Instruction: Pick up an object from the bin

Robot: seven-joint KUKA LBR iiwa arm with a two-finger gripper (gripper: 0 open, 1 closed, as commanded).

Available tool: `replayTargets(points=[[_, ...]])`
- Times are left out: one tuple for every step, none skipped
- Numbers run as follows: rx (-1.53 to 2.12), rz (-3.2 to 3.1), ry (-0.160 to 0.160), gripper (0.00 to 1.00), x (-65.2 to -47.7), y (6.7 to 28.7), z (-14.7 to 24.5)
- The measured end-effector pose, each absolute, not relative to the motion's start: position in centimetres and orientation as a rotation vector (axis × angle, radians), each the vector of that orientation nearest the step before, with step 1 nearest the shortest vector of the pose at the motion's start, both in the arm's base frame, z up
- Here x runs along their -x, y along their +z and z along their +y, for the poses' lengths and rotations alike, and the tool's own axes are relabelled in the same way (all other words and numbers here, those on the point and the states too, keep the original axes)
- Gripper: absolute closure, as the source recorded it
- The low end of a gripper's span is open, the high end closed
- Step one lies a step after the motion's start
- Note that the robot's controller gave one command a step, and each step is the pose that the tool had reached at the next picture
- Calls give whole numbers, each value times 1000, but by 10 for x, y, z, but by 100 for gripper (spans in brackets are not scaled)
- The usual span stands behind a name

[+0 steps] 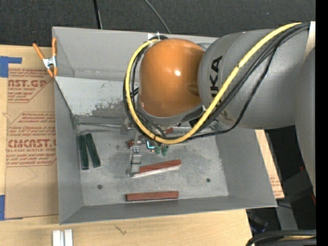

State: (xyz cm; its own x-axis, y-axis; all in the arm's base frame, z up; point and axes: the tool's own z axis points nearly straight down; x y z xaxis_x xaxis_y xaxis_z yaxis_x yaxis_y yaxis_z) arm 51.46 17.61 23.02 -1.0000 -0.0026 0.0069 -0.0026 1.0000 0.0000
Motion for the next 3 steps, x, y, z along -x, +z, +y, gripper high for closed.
replayTargets(points=[[-1,-3143,-2,0,-517,235,175],[-54,-3147,-3,0,-524,158,137],[-288,-3127,-1,0,-550,155,104]])
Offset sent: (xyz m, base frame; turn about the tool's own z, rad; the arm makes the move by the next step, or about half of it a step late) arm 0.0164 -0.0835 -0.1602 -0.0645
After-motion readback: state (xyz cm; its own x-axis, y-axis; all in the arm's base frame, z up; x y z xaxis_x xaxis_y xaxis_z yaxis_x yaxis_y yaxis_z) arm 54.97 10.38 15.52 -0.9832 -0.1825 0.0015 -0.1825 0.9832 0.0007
